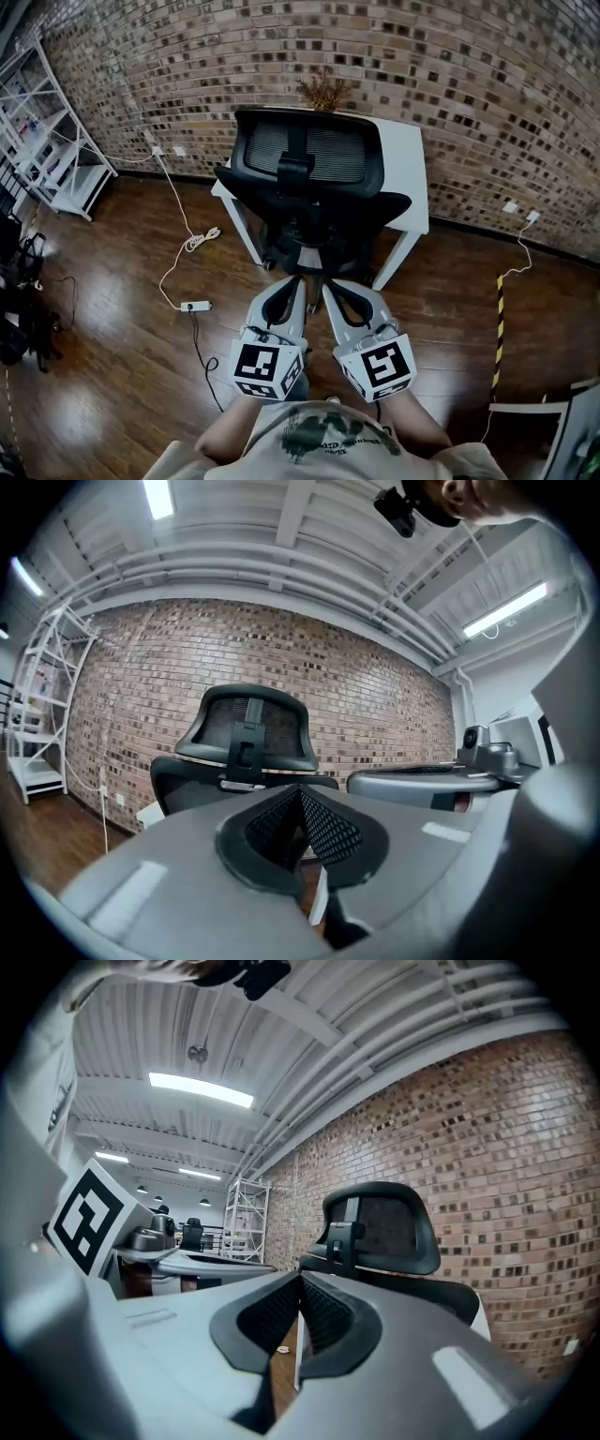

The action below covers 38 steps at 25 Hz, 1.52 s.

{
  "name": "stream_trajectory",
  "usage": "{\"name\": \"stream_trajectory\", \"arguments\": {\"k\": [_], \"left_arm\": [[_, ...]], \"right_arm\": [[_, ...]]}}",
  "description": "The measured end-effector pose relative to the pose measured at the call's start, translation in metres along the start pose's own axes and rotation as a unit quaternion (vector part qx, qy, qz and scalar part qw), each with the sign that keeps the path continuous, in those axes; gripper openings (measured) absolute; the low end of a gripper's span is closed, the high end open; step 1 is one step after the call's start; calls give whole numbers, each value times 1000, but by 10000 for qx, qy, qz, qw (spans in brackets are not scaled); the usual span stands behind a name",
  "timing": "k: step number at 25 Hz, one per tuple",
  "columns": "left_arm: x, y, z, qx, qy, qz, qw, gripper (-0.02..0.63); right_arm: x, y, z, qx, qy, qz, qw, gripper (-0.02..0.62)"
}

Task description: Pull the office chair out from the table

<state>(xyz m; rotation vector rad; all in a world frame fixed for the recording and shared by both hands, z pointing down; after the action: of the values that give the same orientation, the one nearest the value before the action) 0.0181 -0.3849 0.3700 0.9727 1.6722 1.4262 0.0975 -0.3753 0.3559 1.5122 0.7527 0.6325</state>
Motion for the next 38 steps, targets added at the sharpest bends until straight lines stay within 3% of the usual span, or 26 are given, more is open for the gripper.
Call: {"name": "stream_trajectory", "arguments": {"k": [3,6,10,21,26,32,38], "left_arm": [[-21,-9,-21,-90,147,45,9998,9],[-37,-17,-44,-140,326,133,9993,14],[-59,-26,-70,-317,663,183,9971,55],[-97,-44,-146,-1273,1060,117,9861,141],[-109,-44,-186,-1679,1146,-125,9790,181],[-123,-38,-244,-2236,1232,-664,9646,228],[-138,-29,-277,-3002,1553,-1079,9350,285]], "right_arm": [[-25,-3,12,4,38,12,10000,5],[-47,-5,20,46,15,-13,10000,55],[-68,-7,38,196,217,-52,9996,69],[-99,-10,76,648,429,-397,9962,163],[-100,-8,103,949,560,-653,9918,191],[-104,-3,130,1186,656,-938,9863,243],[-105,8,157,1538,714,-1355,9762,330]]}}
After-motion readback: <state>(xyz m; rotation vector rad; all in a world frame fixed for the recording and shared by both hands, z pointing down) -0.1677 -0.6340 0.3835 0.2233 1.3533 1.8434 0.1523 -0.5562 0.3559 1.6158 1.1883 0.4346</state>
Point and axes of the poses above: the fingertips, and each gripper's own axes: x backward along the fingers, z to its right, y out of its underside, the point moved 4 cm from there along x, backward along the fingers
